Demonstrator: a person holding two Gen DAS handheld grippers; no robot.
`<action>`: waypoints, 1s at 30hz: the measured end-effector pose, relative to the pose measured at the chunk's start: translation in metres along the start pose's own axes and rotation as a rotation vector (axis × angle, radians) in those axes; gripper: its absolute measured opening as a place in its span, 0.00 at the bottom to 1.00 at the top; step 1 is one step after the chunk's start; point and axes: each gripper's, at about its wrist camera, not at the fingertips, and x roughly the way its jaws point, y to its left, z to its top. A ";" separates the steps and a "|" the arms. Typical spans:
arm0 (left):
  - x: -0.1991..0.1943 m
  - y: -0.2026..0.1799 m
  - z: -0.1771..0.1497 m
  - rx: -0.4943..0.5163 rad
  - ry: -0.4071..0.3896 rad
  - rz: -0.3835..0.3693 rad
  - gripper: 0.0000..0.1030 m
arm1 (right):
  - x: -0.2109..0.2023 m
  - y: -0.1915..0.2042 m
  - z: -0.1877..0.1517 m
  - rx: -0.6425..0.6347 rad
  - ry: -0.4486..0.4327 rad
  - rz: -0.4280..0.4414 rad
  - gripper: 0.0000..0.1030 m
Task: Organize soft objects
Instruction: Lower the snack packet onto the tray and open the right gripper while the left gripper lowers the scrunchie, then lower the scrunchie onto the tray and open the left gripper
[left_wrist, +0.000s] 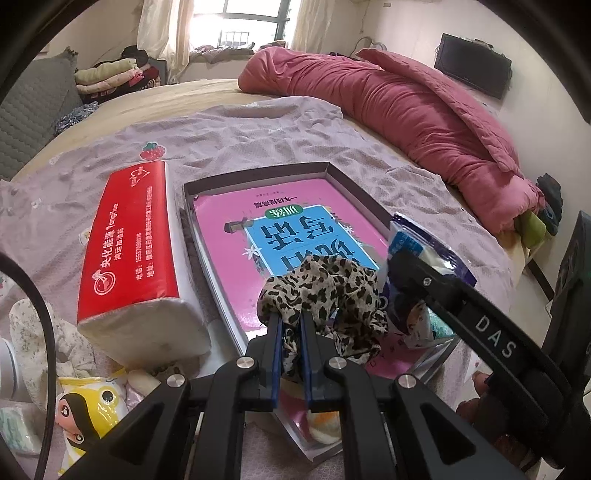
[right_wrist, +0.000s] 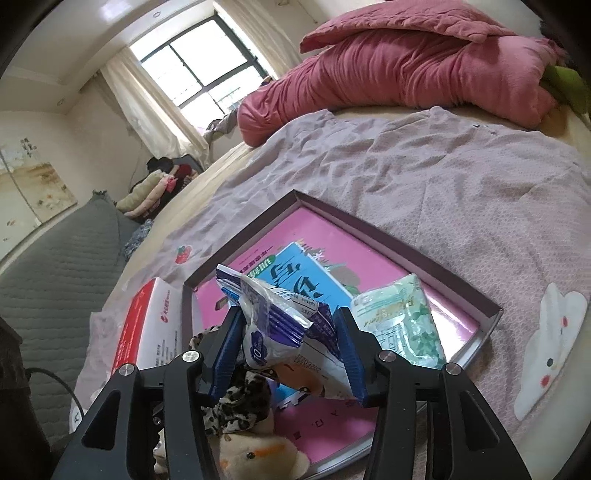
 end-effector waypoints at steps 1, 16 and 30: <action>0.000 0.000 0.000 -0.002 0.000 -0.001 0.09 | 0.000 -0.001 0.000 0.005 -0.003 -0.003 0.50; 0.003 0.003 -0.003 -0.013 0.010 -0.010 0.09 | -0.007 -0.017 0.008 0.053 -0.053 -0.127 0.66; 0.003 0.007 -0.003 -0.041 0.016 -0.005 0.09 | -0.013 -0.026 0.012 0.069 -0.076 -0.194 0.70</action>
